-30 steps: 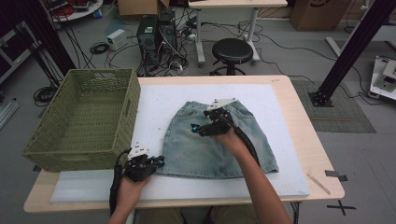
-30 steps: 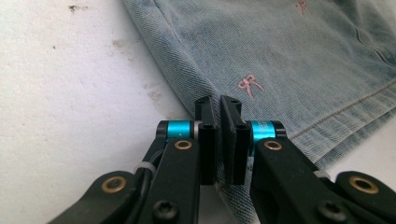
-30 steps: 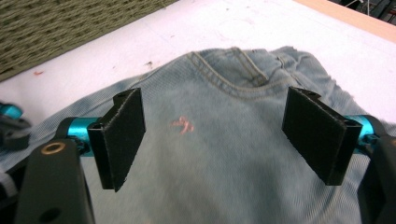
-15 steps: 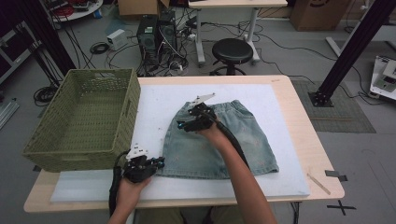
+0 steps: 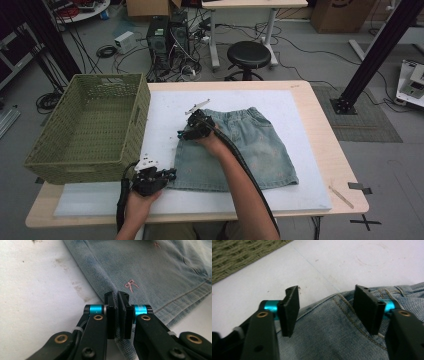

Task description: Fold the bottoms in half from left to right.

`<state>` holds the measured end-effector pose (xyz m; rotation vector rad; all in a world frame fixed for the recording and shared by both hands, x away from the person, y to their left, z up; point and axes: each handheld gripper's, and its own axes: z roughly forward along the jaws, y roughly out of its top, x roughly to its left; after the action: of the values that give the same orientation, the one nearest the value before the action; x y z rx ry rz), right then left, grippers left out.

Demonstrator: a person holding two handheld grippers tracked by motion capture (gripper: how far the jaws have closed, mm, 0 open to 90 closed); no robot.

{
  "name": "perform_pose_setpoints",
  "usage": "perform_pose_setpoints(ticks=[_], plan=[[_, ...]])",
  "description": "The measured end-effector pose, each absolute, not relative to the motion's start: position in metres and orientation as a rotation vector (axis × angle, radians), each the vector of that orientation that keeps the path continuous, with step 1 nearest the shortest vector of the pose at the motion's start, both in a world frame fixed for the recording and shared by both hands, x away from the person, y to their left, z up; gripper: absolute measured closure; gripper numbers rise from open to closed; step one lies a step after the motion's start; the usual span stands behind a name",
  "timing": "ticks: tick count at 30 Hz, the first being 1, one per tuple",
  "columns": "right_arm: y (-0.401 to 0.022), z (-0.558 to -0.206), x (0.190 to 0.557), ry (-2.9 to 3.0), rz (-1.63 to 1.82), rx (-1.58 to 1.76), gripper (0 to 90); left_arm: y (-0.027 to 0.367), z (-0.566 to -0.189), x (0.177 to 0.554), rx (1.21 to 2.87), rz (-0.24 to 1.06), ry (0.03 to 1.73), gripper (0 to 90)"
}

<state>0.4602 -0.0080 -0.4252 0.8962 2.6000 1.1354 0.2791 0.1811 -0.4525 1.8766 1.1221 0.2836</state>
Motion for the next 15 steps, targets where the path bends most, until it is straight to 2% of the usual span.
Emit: perform_pose_setpoints(ticks=[15], plan=[[0.005,-0.437,0.459,2.594,0.969,0.864,58.5,0.179,-0.453,0.280,1.898,0.292,1.140,85.9]])
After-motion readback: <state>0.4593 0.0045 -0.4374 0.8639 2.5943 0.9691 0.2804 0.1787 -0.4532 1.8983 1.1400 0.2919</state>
